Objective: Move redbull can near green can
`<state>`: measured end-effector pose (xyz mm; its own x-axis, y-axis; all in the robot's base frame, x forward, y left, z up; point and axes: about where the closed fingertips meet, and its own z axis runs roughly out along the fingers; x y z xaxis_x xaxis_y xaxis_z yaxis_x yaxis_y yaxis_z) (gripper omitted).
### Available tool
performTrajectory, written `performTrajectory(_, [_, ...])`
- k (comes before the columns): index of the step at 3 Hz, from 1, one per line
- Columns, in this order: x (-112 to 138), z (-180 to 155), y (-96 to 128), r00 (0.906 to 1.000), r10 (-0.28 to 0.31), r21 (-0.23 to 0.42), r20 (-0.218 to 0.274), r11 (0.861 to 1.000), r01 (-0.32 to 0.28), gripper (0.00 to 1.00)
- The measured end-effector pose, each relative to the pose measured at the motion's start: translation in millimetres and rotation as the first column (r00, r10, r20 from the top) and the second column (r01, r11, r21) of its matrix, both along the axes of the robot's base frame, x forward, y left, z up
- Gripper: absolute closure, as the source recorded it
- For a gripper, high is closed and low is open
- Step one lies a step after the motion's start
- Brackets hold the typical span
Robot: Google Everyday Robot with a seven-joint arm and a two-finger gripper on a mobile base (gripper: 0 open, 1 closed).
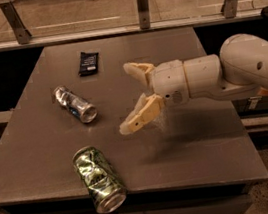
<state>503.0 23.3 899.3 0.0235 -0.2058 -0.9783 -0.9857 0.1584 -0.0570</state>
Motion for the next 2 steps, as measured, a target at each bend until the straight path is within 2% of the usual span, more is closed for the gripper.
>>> performTrajectory(1, [8.6, 27.3, -16.3, 0.9990, -0.012, -0.134, 0.043, 0.991, 0.018, 0.00])
performTrajectory(2, [18.3, 41.5, -10.5, 0.9982, -0.019, -0.267, 0.057, 0.963, 0.033, 0.00])
